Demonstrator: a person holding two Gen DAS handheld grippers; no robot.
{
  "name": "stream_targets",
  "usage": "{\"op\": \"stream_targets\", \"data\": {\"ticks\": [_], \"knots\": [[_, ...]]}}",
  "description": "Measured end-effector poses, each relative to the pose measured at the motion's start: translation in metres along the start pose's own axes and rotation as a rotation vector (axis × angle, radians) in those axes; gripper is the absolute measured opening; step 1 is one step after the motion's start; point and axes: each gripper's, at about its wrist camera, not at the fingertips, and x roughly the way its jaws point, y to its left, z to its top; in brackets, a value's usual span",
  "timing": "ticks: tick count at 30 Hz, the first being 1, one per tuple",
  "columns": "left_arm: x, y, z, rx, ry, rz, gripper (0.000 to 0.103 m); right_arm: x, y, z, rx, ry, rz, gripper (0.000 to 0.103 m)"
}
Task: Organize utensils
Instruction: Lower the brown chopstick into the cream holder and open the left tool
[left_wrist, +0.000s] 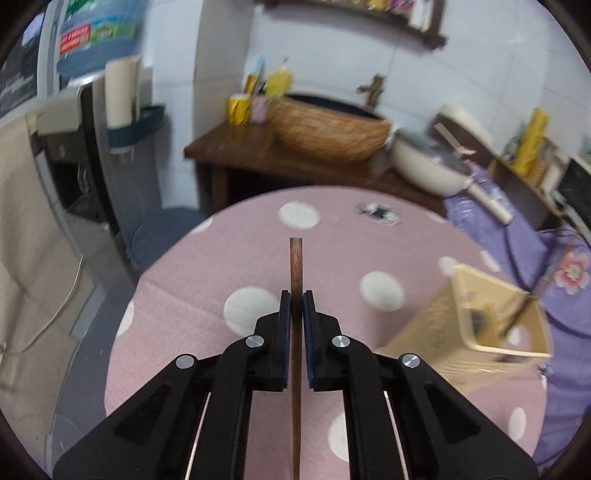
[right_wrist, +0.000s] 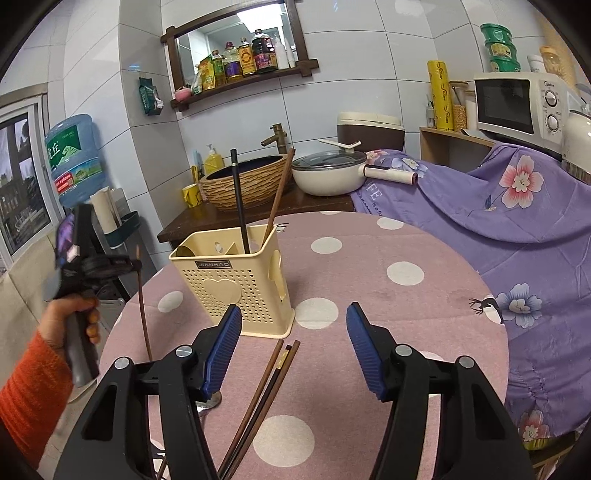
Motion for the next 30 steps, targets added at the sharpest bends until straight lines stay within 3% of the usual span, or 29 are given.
{"op": "stream_targets", "data": {"ticks": [9, 17, 23, 30], "knots": [[-0.107, -0.021, 0.035, 0.054, -0.234, -0.145, 0.006, -0.004, 0.011, 0.002, -0.011, -0.009, 0.030, 0.058], [-0.141, -0.053, 0.081, 0.101, -0.340, -0.166, 0.002, -0.005, 0.021, 0.000, -0.031, -0.005, 0.042, 0.058], [-0.133, -0.052, 0.075, 0.123, -0.306, -0.157, 0.002, -0.004, 0.017, -0.007, -0.022, 0.014, 0.039, 0.058], [-0.095, -0.031, 0.040, 0.122, -0.161, -0.148, 0.003, 0.012, 0.020, -0.018, -0.054, 0.081, 0.086, 0.058]]}}
